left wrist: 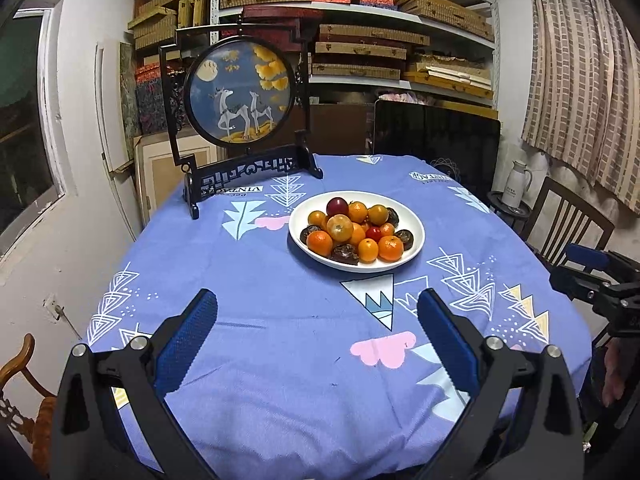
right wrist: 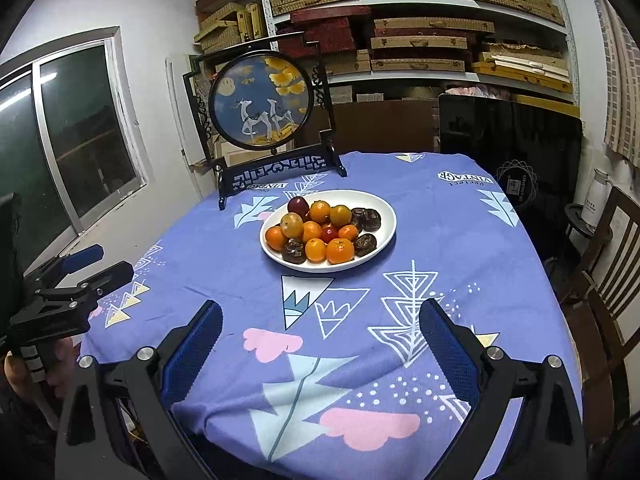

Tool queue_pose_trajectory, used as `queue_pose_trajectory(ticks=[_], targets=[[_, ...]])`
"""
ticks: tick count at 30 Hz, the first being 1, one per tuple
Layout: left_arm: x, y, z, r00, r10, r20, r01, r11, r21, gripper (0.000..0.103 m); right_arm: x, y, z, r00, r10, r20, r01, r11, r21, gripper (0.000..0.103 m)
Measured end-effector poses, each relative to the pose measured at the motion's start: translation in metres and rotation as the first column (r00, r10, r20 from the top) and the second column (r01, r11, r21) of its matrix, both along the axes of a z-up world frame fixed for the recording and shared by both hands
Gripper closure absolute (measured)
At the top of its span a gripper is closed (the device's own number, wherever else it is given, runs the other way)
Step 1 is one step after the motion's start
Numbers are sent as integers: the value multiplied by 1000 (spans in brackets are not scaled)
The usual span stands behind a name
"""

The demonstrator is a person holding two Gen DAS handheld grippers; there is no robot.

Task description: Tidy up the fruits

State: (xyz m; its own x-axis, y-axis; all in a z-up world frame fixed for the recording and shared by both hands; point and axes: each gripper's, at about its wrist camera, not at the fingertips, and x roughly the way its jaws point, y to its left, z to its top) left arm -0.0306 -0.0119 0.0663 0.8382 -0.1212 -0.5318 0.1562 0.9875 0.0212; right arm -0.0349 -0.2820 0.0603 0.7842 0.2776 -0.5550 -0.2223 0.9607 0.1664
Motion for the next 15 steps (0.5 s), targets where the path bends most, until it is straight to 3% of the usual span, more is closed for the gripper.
queue_pose_trajectory(ticks=[15], targets=[[-12,5,4,999,34,27,-35,999,16,5,-16,5,2,1000,10,9,-10,1000,1,4]])
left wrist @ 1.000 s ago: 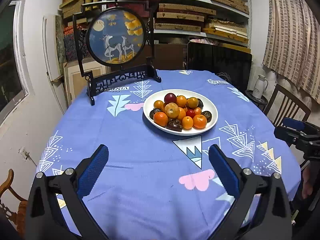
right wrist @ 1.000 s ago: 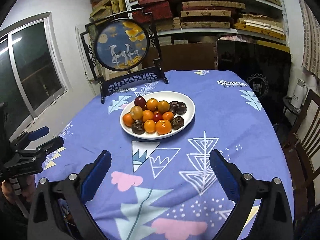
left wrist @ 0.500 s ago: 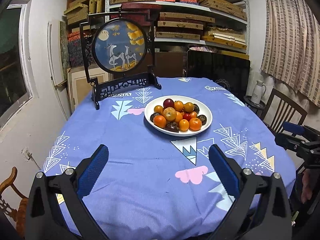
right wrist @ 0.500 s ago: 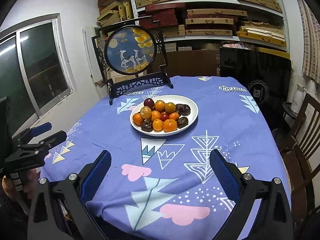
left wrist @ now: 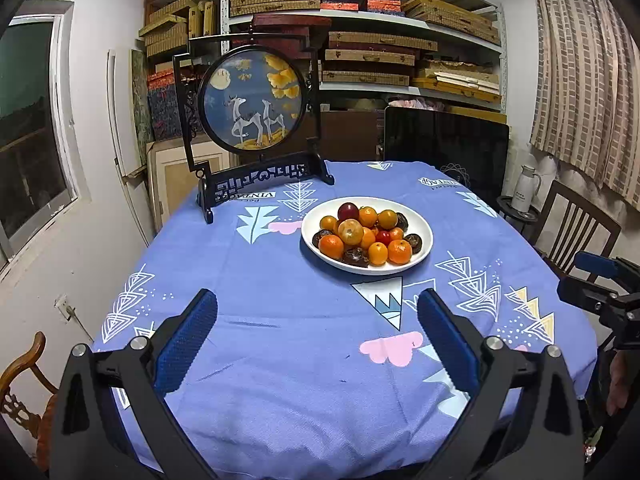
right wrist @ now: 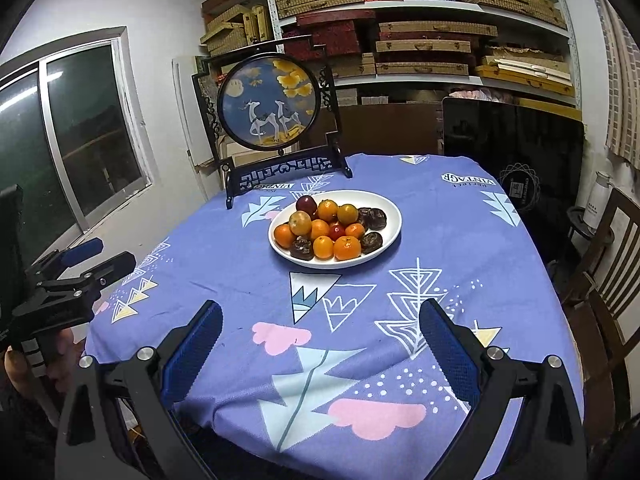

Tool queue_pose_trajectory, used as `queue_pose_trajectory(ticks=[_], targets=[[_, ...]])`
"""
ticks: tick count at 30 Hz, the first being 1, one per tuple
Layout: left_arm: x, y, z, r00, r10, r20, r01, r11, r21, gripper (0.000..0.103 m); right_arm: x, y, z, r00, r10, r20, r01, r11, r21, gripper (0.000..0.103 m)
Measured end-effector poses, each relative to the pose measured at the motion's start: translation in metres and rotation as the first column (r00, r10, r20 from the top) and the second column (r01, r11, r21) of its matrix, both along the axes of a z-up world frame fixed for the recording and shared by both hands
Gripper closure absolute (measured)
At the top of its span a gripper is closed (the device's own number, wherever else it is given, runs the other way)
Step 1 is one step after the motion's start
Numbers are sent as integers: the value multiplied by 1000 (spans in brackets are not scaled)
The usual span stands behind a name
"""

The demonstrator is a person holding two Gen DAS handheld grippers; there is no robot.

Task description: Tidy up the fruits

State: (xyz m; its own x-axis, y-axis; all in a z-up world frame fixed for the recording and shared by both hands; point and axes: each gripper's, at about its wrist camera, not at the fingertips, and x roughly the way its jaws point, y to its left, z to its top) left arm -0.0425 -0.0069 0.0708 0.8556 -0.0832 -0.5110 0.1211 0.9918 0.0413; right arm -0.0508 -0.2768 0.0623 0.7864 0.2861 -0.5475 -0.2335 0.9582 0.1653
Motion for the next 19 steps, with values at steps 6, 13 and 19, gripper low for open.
queue_pose_trajectory(ticks=[6,13,19], targets=[[-2,1,1,999,19,28,-19,1000,-2,5,-1,-1,-1,1000,-1,1,1,1000,0,4],[2,6,1,999,39,25,-39,999,-15,5,0,-2,-1,1000,-6,-7,6,1000,8,4],[6,9,1,999,44,18,-44,999,-21,5,0,-3,-2,1000,-7,-6,7,1000,7,4]])
